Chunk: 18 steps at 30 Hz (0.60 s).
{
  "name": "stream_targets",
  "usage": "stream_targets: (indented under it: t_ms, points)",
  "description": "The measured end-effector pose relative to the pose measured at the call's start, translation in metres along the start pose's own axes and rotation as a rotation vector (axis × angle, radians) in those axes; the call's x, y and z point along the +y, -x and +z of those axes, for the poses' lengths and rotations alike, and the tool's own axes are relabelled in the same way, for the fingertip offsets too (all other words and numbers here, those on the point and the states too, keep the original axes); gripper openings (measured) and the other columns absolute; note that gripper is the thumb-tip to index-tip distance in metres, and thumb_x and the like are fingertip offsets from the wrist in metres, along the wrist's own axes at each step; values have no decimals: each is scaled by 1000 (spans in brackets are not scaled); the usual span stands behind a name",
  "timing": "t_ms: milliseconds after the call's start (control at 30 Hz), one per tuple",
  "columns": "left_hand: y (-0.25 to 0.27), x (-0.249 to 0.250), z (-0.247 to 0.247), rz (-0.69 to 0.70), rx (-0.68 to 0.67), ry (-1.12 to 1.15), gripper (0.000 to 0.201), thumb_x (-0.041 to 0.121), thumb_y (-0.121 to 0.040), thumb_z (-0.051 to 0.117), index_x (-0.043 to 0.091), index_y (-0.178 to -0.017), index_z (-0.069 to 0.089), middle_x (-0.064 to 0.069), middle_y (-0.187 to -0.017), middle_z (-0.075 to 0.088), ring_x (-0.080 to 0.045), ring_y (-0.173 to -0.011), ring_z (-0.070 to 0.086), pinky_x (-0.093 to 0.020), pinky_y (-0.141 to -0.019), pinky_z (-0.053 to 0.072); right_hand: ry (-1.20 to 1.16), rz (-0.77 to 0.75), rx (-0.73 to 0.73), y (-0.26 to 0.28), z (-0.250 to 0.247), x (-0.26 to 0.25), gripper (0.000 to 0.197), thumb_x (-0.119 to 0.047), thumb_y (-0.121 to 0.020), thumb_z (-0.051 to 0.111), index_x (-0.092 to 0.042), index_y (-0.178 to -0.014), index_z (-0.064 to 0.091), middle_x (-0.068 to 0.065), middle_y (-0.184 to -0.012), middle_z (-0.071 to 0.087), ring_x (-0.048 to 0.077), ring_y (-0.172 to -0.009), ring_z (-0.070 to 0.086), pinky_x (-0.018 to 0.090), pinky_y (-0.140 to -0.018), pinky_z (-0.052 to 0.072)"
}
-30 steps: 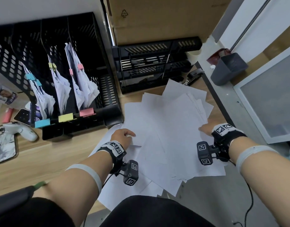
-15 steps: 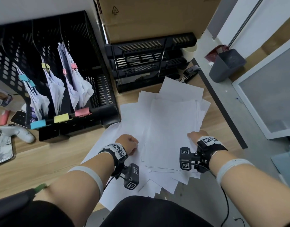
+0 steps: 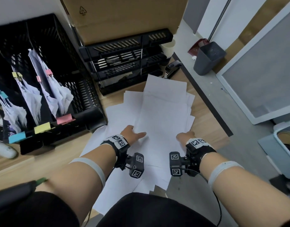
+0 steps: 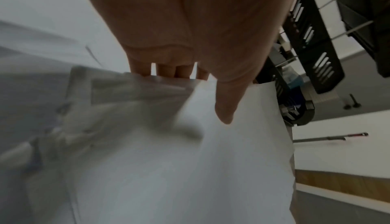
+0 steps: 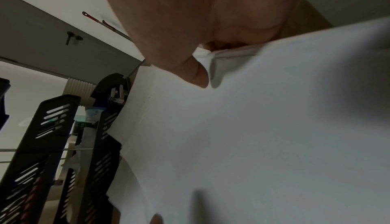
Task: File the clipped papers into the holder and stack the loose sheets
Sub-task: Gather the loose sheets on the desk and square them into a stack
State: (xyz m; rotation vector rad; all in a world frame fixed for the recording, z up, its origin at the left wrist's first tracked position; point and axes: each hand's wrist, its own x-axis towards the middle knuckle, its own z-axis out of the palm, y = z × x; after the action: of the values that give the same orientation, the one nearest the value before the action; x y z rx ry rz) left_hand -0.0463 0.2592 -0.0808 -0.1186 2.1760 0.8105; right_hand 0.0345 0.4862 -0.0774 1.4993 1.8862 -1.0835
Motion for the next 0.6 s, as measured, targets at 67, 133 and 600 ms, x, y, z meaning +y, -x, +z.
stream_targets:
  t_ms: [67, 133, 600]
  points:
    - [-1, 0, 4, 48, -11, -32, 42, 37, -86, 72, 12, -118, 60, -7, -115, 64, -25, -104, 60, -25, -84, 41, 6, 0, -73, 6, 3, 1, 65, -13, -89, 49, -1, -146, 21, 20, -130, 48, 36, -113, 52, 37, -89, 44]
    - [1, 0, 7, 107, -27, -12, 31, 24, -87, 70, 14, -115, 64, -6, -115, 68, -24, -103, 63, -24, -84, 43, 29, -48, -109, 8, 1, 5, 61, -16, -85, 52, -3, -140, 30, 16, -115, 52, 32, -100, 55, 34, -83, 45]
    - [36, 44, -49, 404, 141, 582, 34, 3, -81, 64, 33, -98, 70, -2, -106, 75, -32, -105, 69, -54, -99, 52, -605, -467, 93, 63, -54, -52, 40, -24, -65, 61, -3, -98, 59, 13, -91, 65, 30, -84, 62, 50, -93, 51]
